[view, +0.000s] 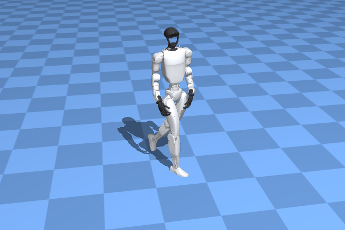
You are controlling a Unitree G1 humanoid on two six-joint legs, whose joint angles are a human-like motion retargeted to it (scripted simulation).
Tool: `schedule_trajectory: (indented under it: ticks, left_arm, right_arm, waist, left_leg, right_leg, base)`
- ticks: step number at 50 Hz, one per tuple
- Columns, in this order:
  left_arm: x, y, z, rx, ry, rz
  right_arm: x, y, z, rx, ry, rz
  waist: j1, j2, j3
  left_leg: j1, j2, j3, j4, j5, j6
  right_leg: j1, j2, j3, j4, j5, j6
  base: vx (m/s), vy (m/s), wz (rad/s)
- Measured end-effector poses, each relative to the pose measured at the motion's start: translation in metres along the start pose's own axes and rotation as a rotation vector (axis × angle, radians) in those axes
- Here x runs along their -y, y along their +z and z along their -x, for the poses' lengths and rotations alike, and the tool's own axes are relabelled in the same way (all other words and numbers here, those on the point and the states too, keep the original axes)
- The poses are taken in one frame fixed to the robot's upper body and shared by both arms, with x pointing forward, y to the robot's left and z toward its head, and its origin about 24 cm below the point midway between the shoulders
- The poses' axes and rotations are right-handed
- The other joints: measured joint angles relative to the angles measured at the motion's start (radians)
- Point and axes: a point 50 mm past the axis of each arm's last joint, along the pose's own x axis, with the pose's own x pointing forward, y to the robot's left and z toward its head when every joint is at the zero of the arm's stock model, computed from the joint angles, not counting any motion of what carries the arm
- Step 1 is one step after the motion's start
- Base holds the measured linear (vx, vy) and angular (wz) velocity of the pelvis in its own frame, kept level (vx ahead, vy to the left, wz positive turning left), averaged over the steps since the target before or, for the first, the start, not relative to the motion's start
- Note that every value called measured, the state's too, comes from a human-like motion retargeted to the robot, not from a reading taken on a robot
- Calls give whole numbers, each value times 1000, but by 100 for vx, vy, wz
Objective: Walk run
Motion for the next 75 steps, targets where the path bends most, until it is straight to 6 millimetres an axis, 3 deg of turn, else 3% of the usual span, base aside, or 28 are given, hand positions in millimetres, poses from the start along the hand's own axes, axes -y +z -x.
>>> schedule_trajectory:
  ticks: [2, 3, 5, 8, 12, 15, 18, 22, 25, 28, 30, 32, 33, 35, 38, 40, 43, 46, 48, 51, 53, 55, 58, 60, 62, 65, 70, 75]
  left_arm:
    - [0, 0, 0, 8, 33, 25]
    - [-6, 1, 1, 14, 70, 33]
    - [-15, 9, 1, 53, 140, 44]
    - [-29, 14, 6, 81, 252, 5]
    - [-43, 25, 12, 173, 417, 31]
    - [-52, 31, 16, 219, 480, 36]
    - [-53, 35, 15, 199, 428, -20]
    - [-45, 34, 7, 114, 292, -50]
    - [-51, 38, 8, 138, 300, 14]
    - [-57, 41, 11, 196, 325, 133]
    - [-61, 36, 13, 199, 327, 192]
    - [-65, 28, 15, 154, 304, 204]
    - [-66, 23, 15, 125, 291, 195]
    - [-64, 16, 14, 55, 230, 169]
    - [-55, 12, 11, -2, 115, 114]
    - [-49, 12, 9, 7, 59, 62]
    - [-39, 12, 8, 33, 15, 5]
    - [-30, 9, 6, 14, -28, -35]
    - [-23, 5, 4, -24, -75, -52]
    - [-11, -1, 2, -68, -142, -15]
    - [-2, -3, 0, -74, -137, 46]
    - [6, -8, -1, -76, -123, 98]
    - [13, -13, 0, -57, -94, 182]
    - [11, -8, -2, -22, -55, 195]
    - [-4, -2, 0, 14, 3, 152]
    - [-29, 10, 6, 58, 113, -3]
    - [-54, 23, 16, 147, 404, -61]
    - [-54, 28, 18, 212, 440, -12]
  right_arm:
    - [0, -5, 1, -31, 23, -20]
    - [-1, -6, -1, -57, 53, -8]
    - [1, -10, -2, -122, 116, 62]
    - [2, -11, -6, -190, 178, 148]
    - [-1, -7, -8, -181, 253, 260]
    - [-6, -6, -8, -162, 278, 292]
    - [-7, -6, -8, -171, 307, 295]
    - [-11, -14, -6, -232, 369, 273]
    - [-17, -23, -1, -271, 395, 262]
    - [-25, -33, 7, -297, 408, 248]
    - [-31, -36, 9, -301, 421, 249]
    - [-30, -30, 6, -271, 406, 256]
    - [-29, -25, 3, -245, 393, 260]
    - [-21, -15, -3, -185, 324, 263]
    - [-9, 1, -8, -71, 149, 198]
    - [-2, 12, -10, 15, 46, 128]
    - [4, 21, -9, 101, -21, 80]
    - [5, 22, -9, 100, -4, 110]
    - [2, 20, -10, 64, 50, 152]
    - [-5, 13, -11, -13, 133, 190]
    - [-6, 12, -11, -31, 140, 181]
    - [-2, 15, -10, -5, 92, 141]
    - [-3, 20, -11, 36, 54, 42]
    - [2, 21, -14, 18, 90, 17]
    - [2, 18, -16, -34, 153, 63]
    - [9, 17, -18, -76, 178, 151]
    - [8, 22, -22, -66, 215, 279]
    - [5, 24, -23, -63, 279, 316]
  waist:
    - [60, 1, 30]
    - [66, 35, 68]
    - [83, -35, 37]
    - [110, -105, 17]
    - [182, -135, 32]
    - [248, -114, 56]
    - [310, -92, 84]
    - [333, -93, 86]
    - [373, -107, 66]
    - [416, -124, 31]
    - [380, -129, 18]
    - [336, -166, 53]
    - [349, -128, 56]
    - [339, -68, 65]
    - [290, -34, 80]
    - [225, -16, 82]
    - [148, -21, 73]
    - [75, -38, 70]
    - [50, -34, 68]
    - [48, -15, 50]
    - [41, -7, 27]
    - [4, -8, 1]
    - [7, 1, -15]
    - [26, -26, 12]
    - [44, -16, 46]
    - [60, -88, 18]
    - [176, -139, 53]
    - [277, -89, 100]
  left_leg:
    - [-106, 73, 108, 312, 87, -46]
    - [-178, 151, 107, 519, 87, -61]
    - [-256, 46, 146, 521, 87, 13]
    - [-389, -7, 214, 485, -68, 94]
    - [-554, -29, 230, 297, -258, 120]
    - [-615, -4, 202, 22, -281, 93]
    - [-658, 36, 241, -237, -344, 108]
    - [-685, -7, 221, -433, -450, 25]
    - [-655, 24, 305, -354, -437, 74]
    - [-631, 28, 224, -271, -338, 110]
    - [-629, 37, 173, -185, -352, 147]
    - [-552, -25, 174, -141, -422, 192]
    - [-517, 29, 168, -158, -436, 188]
    - [-442, 73, 139, -185, -471, 187]
    - [-341, 61, 103, -236, -495, 185]
    - [-283, 57, 92, -270, -509, 183]
    - [-201, 10, 60, -302, -550, 202]
    - [-107, -24, 36, -313, -609, 210]
    - [-55, -19, 18, -310, -642, 203]
    - [-2, 7, 29, -287, -648, 170]
    - [19, 16, 30, -255, -582, 131]
    - [35, 36, 36, -196, -452, 84]
    - [-22, 62, 54, 13, -98, 39]
    - [-107, 87, 135, 246, 83, 81]
    - [-231, 153, 169, 524, 78, 135]
    - [-345, 100, 261, 521, -41, 176]
    - [-545, 22, 288, 327, -238, 113]
    - [-629, 81, 308, -137, -302, 50]
  right_leg:
    - [59, 62, 36, 34, -38, -25]
    - [96, 73, -116, 65, -69, -34]
    - [173, -18, -186, 12, -75, -47]
    - [243, -38, -127, -21, -108, -57]
    - [347, 8, -97, -80, -131, -89]
    - [426, 99, -55, -106, -169, -128]
    - [514, 161, -6, -113, -227, -157]
    - [608, 191, 4, -93, -247, -144]
    - [648, 181, -19, -35, -99, -63]
    - [643, 148, -54, 97, 253, 51]
    - [589, 166, -41, 247, 430, 115]
    - [468, 126, -46, 614, 455, 205]
    - [445, 148, -65, 606, 455, 198]
    - [367, 187, -95, 606, 376, 135]
    - [242, 179, -69, 572, 217, 119]
    - [157, 129, -94, 497, 106, 129]
    - [65, 10, -150, 290, 49, 144]
    - [-12, -90, -181, 67, 3, 116]
    - [-58, -92, -152, -73, -44, 83]
    - [-89, -72, -143, -195, -77, 124]
    - [-92, -76, -166, -124, -55, 85]
    - [-85, -101, -243, -51, 53, 56]
    - [-34, -43, -14, 38, 24, 4]
    - [33, -36, 27, 72, -37, -27]
    - [130, -37, -163, 63, -68, -60]
    - [209, -65, -113, 11, -103, -72]
    - [339, 1, -65, -73, -119, -123]
    - [478, 147, -2, -109, -196, -170]
  base:
    - [109, -67, -37]
    - [104, -61, -27]
    - [91, -54, -27]
    - [78, -42, -24]
    - [98, -52, -79]
    - [92, -43, -94]
    - [102, -36, -82]
    - [112, -32, -20]
    - [130, -31, -50]
    - [137, -23, -57]
    - [131, -30, 47]
    - [92, -27, 37]
    - [86, -23, -42]
    - [111, -30, -23]
    - [124, -35, 52]
    - [80, -21, 120]
    - [90, -36, 102]
    - [94, -47, 91]
    - [111, -68, 39]
    - [100, -66, 0]
    - [114, -78, 36]
    - [121, -89, 86]
    - [106, -82, 26]
    - [85, -58, -28]
    - [97, -67, -54]
    - [94, -63, -9]
    - [87, -53, -107]
    - [96, -44, -93]
